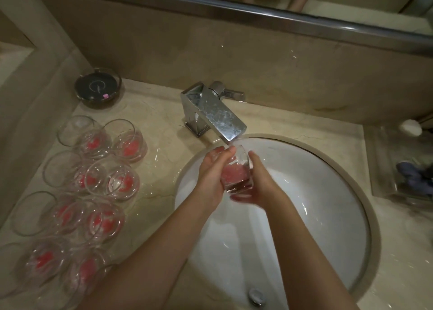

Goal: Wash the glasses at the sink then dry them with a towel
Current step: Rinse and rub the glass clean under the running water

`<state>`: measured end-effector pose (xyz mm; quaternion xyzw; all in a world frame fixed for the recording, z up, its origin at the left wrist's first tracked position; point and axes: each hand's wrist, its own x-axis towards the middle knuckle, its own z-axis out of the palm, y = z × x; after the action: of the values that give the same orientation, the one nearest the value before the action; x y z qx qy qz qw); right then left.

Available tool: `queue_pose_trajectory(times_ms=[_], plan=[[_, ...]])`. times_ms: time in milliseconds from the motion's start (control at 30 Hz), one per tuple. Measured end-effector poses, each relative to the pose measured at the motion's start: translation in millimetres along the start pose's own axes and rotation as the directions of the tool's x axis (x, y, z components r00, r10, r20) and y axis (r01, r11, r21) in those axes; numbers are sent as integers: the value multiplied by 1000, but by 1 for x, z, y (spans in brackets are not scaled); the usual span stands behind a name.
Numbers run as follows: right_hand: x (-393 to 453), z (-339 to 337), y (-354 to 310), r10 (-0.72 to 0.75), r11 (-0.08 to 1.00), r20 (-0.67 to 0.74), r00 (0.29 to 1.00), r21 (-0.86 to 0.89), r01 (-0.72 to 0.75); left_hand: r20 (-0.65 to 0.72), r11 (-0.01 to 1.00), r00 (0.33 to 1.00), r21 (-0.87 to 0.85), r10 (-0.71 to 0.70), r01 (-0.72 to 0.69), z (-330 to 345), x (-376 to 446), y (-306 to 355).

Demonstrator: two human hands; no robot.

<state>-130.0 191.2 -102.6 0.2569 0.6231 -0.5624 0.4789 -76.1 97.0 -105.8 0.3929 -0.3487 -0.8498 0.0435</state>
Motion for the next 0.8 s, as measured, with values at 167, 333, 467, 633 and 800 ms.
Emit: queue_pose_trajectory(times_ms=[167,333,467,633,800], plan=[[-9,0,16,-25,964,165,986,264,-20,87,927,978,315,187,-206,-5,-2,0],[3,-9,15,-160,946,21,987,289,147,309,679,905,600,291,-423,-11,2,26],[2,-18,13,-228,910,10,974,358,210,458,581,881,689,116,-434,-10,4,41],[-1,-16,11,-395,903,-52,917,159,398,492,577,866,736,-94,-355,-4,8,37],[-4,-17,12,-525,839,-24,850,148,523,474,643,870,711,-138,-285,-6,10,35]])
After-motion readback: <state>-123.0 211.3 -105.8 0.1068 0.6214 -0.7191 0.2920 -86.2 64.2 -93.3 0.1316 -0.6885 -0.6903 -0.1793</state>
